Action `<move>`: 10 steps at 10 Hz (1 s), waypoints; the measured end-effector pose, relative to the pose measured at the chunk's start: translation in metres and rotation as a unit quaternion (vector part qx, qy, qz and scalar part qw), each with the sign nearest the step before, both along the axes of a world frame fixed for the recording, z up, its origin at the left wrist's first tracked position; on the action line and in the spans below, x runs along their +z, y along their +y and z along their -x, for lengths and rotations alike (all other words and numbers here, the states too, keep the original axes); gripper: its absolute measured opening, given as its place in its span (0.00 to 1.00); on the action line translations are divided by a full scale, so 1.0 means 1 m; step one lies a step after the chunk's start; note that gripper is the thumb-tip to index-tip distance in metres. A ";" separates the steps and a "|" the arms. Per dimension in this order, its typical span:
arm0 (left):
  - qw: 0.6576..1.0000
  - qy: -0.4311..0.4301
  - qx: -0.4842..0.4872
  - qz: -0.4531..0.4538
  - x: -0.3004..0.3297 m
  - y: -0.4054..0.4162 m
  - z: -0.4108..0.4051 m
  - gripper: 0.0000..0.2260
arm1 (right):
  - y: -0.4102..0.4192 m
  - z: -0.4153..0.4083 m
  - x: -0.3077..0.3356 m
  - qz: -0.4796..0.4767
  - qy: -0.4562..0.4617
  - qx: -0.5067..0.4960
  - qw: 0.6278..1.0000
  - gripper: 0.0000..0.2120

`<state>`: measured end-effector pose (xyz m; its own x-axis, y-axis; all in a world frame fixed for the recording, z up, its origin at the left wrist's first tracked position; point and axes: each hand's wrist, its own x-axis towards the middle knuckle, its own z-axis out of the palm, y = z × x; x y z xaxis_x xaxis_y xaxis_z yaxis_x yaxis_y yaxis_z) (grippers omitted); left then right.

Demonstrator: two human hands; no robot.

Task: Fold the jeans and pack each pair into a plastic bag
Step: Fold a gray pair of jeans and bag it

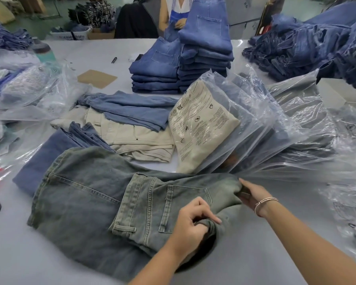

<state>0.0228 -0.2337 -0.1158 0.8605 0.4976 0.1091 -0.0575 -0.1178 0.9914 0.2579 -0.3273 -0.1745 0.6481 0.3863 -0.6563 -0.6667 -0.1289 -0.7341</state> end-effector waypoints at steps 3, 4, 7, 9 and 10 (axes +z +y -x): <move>0.968 0.044 -0.225 -0.100 0.011 -0.019 0.028 0.13 | 0.039 0.000 0.069 -0.127 -0.043 0.162 0.978 0.11; 0.952 0.062 -0.276 -0.120 0.007 -0.018 0.040 0.11 | 0.049 0.004 0.080 -0.057 -0.096 0.179 0.977 0.14; 0.795 0.272 -0.190 -0.507 -0.087 -0.079 0.005 0.50 | 0.079 0.062 0.056 0.136 -0.678 0.261 0.674 0.08; 0.937 0.249 -0.131 -0.206 -0.068 0.011 0.035 0.16 | 0.029 0.123 -0.050 0.389 -0.562 0.478 0.552 0.27; 0.940 0.238 0.120 -0.212 -0.058 0.092 0.077 0.18 | 0.023 0.131 -0.063 0.436 -0.542 0.429 0.577 0.29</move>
<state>-0.0545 -0.1420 -0.1741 0.7309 0.6820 -0.0280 0.4595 -0.4613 0.7590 0.1268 -0.3040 -0.2373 0.6769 0.6985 -0.2323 0.7054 -0.7057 -0.0663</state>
